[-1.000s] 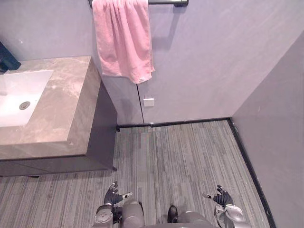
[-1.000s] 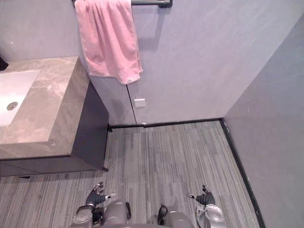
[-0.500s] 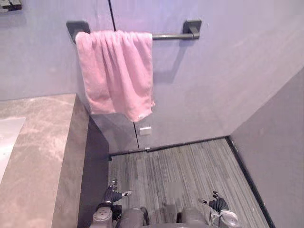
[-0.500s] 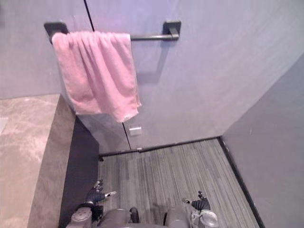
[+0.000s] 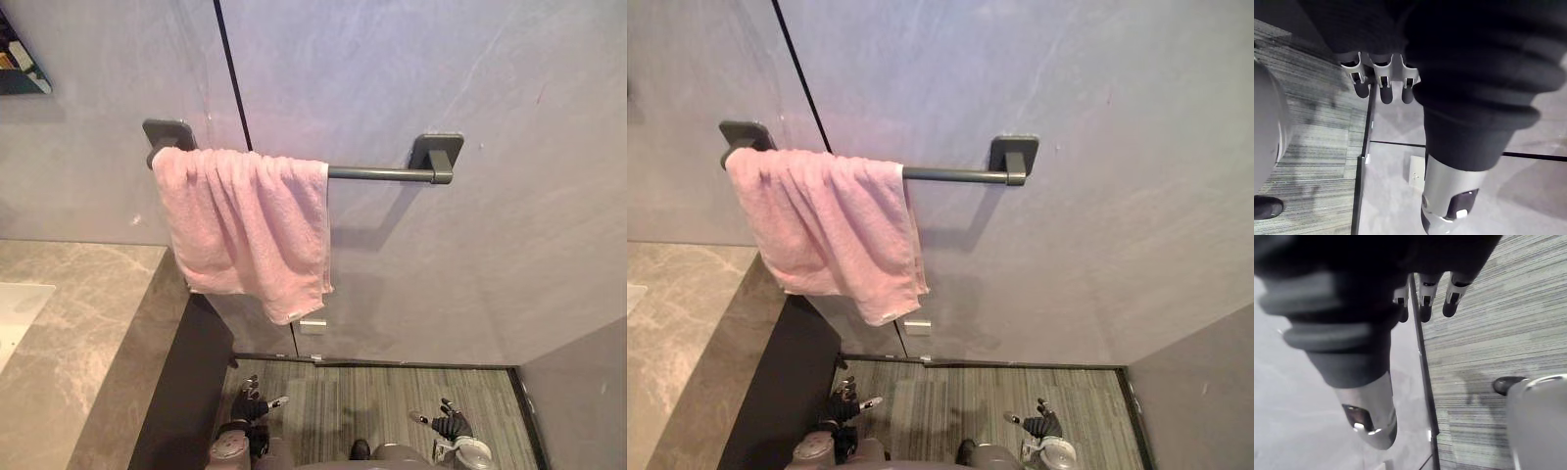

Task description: Organize washtable

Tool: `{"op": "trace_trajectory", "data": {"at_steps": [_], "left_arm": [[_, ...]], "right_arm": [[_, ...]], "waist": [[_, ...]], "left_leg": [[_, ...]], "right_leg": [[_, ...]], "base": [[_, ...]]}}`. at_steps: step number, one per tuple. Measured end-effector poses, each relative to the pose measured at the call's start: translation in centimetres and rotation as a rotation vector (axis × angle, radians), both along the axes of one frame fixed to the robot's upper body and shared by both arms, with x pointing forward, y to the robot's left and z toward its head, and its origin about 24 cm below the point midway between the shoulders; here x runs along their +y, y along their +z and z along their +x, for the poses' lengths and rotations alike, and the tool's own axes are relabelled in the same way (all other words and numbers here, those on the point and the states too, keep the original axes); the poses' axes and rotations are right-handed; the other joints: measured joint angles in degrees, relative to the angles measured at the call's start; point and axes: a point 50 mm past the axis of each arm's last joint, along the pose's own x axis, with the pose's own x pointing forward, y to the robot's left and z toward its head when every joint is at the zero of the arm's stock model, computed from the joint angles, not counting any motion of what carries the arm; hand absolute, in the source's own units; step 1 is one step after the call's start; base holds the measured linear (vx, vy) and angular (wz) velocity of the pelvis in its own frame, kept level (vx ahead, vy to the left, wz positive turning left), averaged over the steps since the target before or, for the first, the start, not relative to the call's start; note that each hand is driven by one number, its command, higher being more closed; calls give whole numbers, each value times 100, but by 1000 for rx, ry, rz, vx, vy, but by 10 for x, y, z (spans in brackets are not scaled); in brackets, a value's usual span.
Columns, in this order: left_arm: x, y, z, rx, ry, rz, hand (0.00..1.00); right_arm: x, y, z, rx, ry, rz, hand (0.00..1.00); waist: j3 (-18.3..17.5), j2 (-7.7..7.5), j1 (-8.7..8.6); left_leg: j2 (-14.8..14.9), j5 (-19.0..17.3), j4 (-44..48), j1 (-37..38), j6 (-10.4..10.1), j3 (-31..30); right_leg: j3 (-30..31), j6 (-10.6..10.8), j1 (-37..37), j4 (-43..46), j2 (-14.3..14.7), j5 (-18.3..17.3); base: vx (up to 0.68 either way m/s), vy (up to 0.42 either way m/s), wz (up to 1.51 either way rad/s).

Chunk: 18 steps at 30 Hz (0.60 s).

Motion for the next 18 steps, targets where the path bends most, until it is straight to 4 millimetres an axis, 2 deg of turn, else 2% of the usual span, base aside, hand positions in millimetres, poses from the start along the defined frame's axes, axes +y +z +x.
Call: {"op": "trace_trajectory", "data": {"at_steps": [1,3,8,13,18], "left_arm": [[1,-1,-1,5,0,1,0],[6,-2,-6,18,2,16,0],[11,-5,-13,48,0,29,0],[12,-8,-18,71,-4,34,0],[15,-3,-11,35,-4,39,0]], "right_arm": [[-3,-1,-2,9,-11,-4,0],[6,-4,-7,23,-19,24,0],[7,-8,-19,58,-19,24,0],[8,-11,-24,87,-18,31,0],[1,-14,-29,115,-15,15,0]], "waist": [[-25,63,7],[-102,-106,18],[-147,-175,-2],[-154,-165,-6],[-200,-170,-9]], "left_leg": [[-25,197,-275,50,-120,-11],[-225,288,-612,241,-55,94],[-497,469,-1106,554,33,208],[-623,671,-1532,772,32,260],[-696,903,-1901,837,23,7]], "right_leg": [[92,84,4,3,7,-31],[210,206,38,-146,-134,44],[295,330,164,-380,-275,124],[338,338,218,-471,-293,157],[226,309,255,-626,-276,240]], "base": [[77,145,-20],[63,114,-17],[34,66,-5],[12,15,-3],[-12,-19,13]]}}
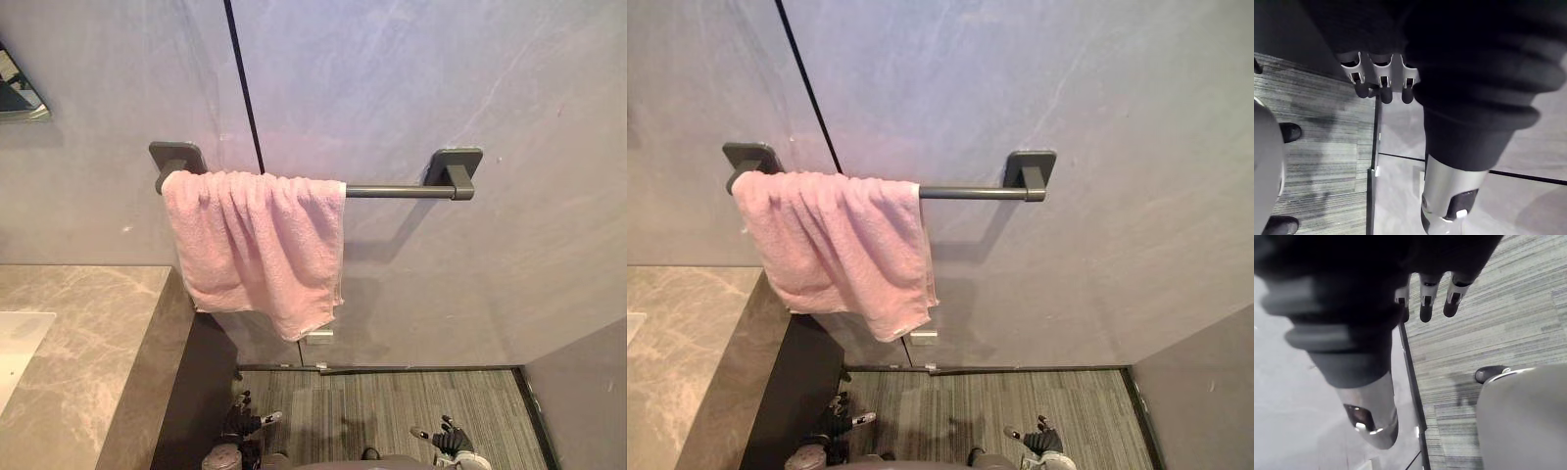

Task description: Organize washtable

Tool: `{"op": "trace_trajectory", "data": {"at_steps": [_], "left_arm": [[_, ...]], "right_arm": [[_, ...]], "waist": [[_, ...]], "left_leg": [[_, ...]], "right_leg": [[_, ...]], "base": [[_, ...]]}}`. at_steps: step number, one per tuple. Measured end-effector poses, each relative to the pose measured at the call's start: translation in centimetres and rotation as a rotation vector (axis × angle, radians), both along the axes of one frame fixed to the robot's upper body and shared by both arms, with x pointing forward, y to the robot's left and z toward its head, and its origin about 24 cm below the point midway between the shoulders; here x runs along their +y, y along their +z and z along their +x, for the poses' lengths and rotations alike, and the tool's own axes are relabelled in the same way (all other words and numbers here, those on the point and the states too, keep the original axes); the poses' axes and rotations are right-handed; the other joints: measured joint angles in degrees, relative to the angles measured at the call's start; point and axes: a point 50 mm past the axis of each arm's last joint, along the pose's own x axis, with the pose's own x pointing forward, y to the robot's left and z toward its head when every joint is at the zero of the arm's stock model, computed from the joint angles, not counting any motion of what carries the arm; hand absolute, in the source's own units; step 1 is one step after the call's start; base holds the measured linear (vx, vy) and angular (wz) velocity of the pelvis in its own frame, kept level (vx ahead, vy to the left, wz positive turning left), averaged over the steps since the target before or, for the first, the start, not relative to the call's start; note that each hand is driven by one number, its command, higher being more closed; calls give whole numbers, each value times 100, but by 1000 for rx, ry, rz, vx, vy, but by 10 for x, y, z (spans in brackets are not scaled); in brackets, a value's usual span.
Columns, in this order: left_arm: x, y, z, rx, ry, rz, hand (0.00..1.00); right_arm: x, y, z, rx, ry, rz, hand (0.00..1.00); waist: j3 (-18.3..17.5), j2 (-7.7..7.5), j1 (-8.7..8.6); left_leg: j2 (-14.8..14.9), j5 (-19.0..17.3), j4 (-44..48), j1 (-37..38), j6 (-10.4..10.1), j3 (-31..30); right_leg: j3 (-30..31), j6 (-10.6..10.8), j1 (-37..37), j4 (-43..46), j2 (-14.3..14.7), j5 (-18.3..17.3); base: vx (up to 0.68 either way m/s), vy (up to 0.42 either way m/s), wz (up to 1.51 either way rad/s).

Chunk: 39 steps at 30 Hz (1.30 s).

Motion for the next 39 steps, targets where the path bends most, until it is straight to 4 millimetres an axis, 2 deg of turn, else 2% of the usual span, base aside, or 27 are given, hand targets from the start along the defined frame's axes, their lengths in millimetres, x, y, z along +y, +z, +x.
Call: {"op": "trace_trajectory", "data": {"at_steps": [3,5,9,14,21,29,39], "left_arm": [[9,26,21,-171,22,24,0],[18,60,42,-359,19,55,0],[22,95,55,-551,27,61,0],[21,113,58,-638,44,37,0],[26,152,73,-820,4,90,0],[44,175,87,-903,9,208,0],[50,178,86,-909,32,252,0]], "right_arm": [[-4,0,-1,9,10,-13,0],[-6,1,1,6,43,-26,0],[-9,5,7,-21,57,-40,0],[-6,9,14,-52,104,-53,0],[-6,10,19,-56,144,-58,0],[-14,12,21,-53,178,-84,0],[-15,13,24,-61,180,-86,0]], "waist": [[-7,-5,6],[-11,-9,6],[-30,6,29],[-45,-22,39],[-140,-43,17],[-148,-56,-12],[-153,-65,-20]], "left_leg": [[-35,105,-145,14,29,-128],[-85,167,-230,-2,38,-302],[-117,175,-230,-24,49,-375],[-123,176,-235,-51,49,-486],[-125,182,-333,-45,49,-586],[-128,182,-374,-44,49,-646],[-128,181,-373,-29,51,-654]], "right_leg": [[-105,-14,4,1,-19,9],[-185,-13,-15,6,-46,9],[-227,-3,-34,3,-77,13],[-287,-2,-26,-9,-71,12],[-336,-3,12,-121,-40,11],[-268,-15,11,-186,-16,20],[-173,-41,5,-208,-5,91]], "base": [[-50,-19,19],[-58,-5,22],[-44,7,8],[-4,-11,6],[20,-9,2],[18,-1,-4],[-16,4,-5]]}}
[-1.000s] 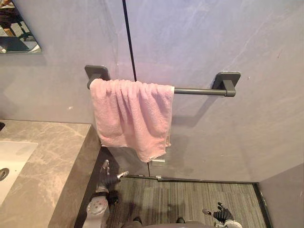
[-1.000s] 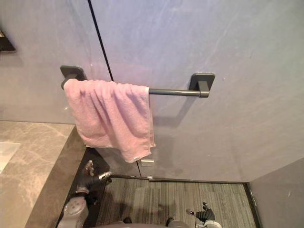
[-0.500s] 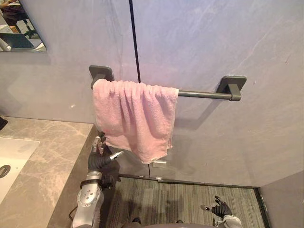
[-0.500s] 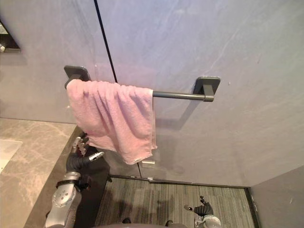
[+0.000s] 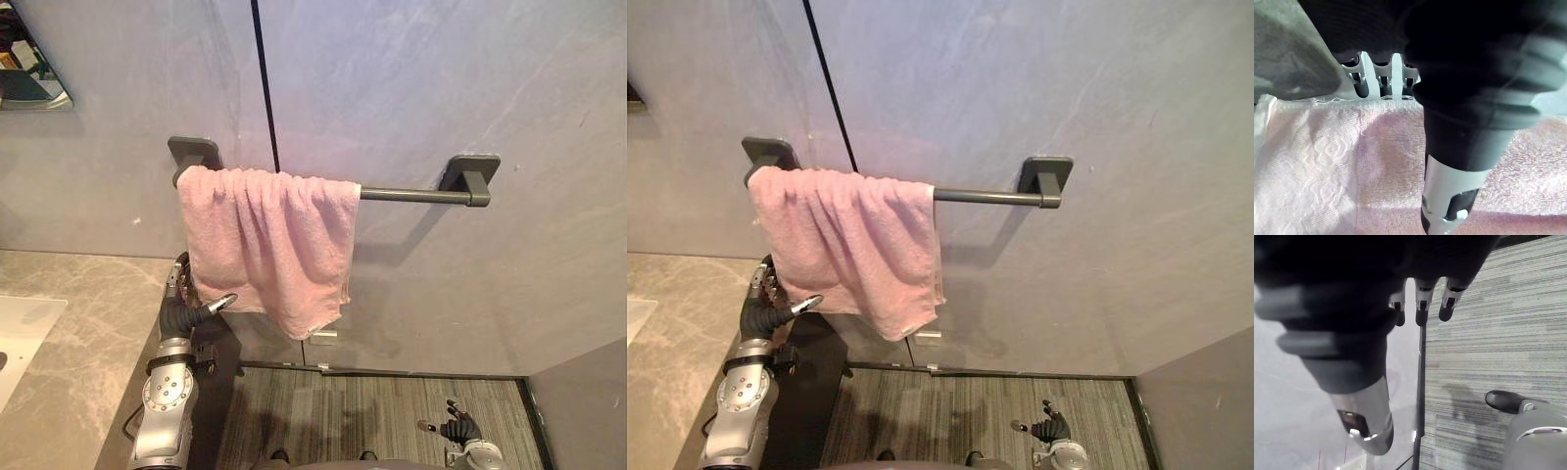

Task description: Organize washtable

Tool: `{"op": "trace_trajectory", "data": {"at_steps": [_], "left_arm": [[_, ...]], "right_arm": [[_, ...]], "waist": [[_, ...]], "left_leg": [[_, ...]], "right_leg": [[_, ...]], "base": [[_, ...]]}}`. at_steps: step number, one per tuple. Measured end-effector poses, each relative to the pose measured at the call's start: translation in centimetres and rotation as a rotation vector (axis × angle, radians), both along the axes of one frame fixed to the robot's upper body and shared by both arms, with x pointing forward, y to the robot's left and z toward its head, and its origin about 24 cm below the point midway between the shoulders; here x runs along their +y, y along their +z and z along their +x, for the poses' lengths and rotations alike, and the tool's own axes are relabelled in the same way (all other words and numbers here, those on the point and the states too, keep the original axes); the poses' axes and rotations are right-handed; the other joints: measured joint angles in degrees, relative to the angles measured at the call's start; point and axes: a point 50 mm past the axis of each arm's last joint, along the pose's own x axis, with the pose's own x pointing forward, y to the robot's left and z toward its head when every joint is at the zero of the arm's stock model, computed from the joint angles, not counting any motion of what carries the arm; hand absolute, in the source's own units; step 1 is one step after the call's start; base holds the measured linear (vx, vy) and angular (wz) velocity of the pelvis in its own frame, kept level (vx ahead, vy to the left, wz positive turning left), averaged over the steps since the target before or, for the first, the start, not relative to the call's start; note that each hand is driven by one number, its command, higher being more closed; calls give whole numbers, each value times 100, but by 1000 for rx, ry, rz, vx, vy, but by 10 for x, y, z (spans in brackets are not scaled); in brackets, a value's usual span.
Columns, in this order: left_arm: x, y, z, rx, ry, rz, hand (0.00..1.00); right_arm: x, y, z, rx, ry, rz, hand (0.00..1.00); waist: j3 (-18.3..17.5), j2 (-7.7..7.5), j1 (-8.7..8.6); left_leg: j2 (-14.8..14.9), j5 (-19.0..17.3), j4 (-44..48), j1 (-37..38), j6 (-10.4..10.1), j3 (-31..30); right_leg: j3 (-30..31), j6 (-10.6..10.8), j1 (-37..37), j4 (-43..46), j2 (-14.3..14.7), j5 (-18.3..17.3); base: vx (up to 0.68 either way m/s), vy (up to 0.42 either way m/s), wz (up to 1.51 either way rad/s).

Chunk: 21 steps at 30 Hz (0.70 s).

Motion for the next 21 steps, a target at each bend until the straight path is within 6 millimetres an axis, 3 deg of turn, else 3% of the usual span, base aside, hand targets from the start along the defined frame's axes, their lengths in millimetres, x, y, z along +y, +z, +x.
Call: {"op": "trace_trajectory", "data": {"at_steps": [13,14,21], "left_arm": [[9,7,3,9,-63,75,0],[6,8,5,7,-82,83,100],[2,1,13,56,-142,119,100]], "right_arm": [[-9,4,5,-8,16,-24,0],[-9,4,5,-9,17,-24,0],[-6,11,19,-60,61,-24,0]], "waist": [[-3,2,-35],[-3,1,-38],[-3,1,-159]], "left_leg": [[-8,17,-62,-30,11,-82],[-12,17,-62,-29,11,-116],[-26,17,-61,-3,12,-37]], "right_leg": [[42,10,-27,-201,35,105],[44,9,-14,-221,35,118],[197,2,55,-398,40,292]], "base": [[-13,1,-1],[0,0,0],[-19,15,-10]]}}
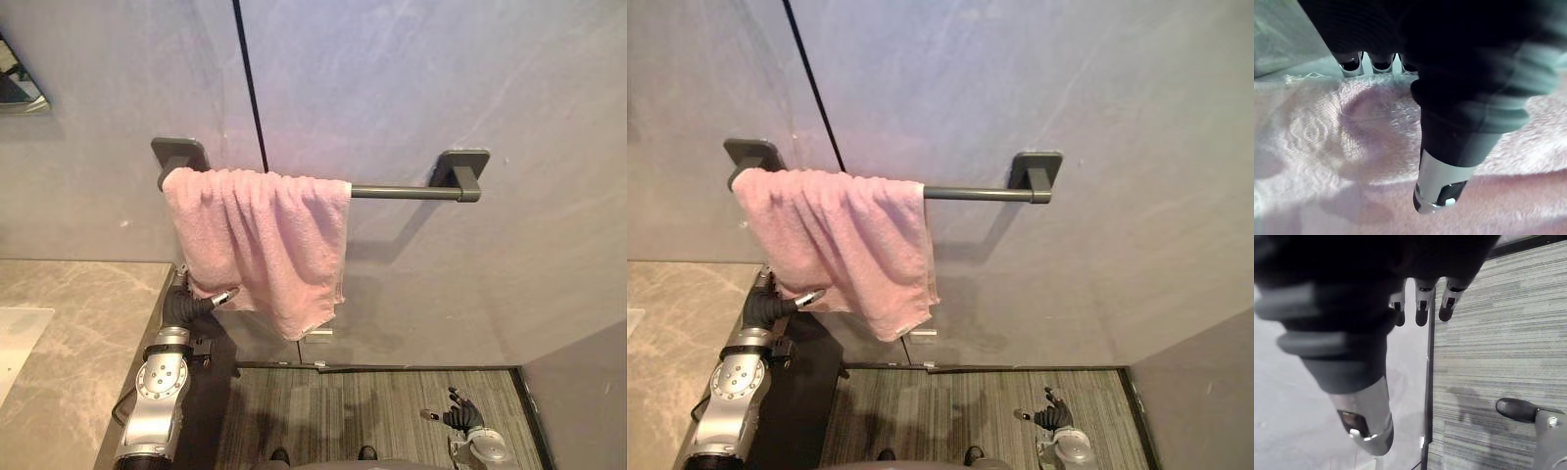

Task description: Organize washtable

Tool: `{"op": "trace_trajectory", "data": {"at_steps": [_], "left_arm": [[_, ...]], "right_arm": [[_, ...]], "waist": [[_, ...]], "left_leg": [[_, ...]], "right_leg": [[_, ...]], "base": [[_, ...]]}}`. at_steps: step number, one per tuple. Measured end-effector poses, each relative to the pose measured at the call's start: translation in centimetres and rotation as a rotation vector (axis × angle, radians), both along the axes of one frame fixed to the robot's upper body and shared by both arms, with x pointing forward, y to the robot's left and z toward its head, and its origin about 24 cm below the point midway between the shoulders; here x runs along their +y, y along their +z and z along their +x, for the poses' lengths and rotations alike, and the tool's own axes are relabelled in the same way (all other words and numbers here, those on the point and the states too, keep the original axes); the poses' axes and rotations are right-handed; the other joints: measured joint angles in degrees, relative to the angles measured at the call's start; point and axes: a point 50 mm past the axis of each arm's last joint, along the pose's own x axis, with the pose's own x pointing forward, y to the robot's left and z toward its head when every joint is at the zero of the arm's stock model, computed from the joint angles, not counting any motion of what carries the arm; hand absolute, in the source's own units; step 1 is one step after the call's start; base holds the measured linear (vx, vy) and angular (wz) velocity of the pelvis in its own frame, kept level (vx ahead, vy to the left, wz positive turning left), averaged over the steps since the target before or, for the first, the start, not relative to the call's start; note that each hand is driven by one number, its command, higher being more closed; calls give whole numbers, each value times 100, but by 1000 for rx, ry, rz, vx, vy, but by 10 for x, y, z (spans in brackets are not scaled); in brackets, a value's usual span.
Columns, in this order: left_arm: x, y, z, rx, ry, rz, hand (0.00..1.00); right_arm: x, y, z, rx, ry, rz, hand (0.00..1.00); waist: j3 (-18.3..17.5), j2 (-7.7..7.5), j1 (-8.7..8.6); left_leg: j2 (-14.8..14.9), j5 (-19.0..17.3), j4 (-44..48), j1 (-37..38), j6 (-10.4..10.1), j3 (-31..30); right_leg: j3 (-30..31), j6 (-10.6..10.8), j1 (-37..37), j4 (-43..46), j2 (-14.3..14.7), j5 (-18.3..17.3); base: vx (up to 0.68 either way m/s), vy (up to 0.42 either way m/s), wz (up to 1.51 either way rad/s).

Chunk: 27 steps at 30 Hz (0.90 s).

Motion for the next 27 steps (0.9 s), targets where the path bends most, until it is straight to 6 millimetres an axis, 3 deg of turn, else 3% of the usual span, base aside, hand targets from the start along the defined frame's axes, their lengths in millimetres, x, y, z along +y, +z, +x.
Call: {"op": "trace_trajectory", "data": {"at_steps": [7,13,18,27], "left_arm": [[0,-5,0,24,4,9,100],[0,-4,1,21,2,20,100],[-10,-4,2,9,-31,19,100],[-23,2,3,-31,-54,-7,100]], "right_arm": [[4,16,16,-101,49,-8,0],[25,55,53,-331,226,-9,0],[61,97,76,-549,450,39,0],[94,166,113,-899,562,103,0]], "waist": [[-2,-2,-67],[-2,-3,-133],[-4,-6,-22],[-9,-13,82]], "left_leg": [[-27,23,-47,5,30,79],[-50,58,-140,20,31,74],[-53,59,-134,6,31,74],[-52,58,-109,-32,33,8]], "right_leg": [[160,28,-17,-184,-2,179],[232,52,-93,-193,-6,214],[291,55,-94,-199,-8,214],[256,58,-93,-172,-8,211]], "base": [[-54,13,-13],[-23,5,-6],[12,3,-4],[-13,-1,1]]}}
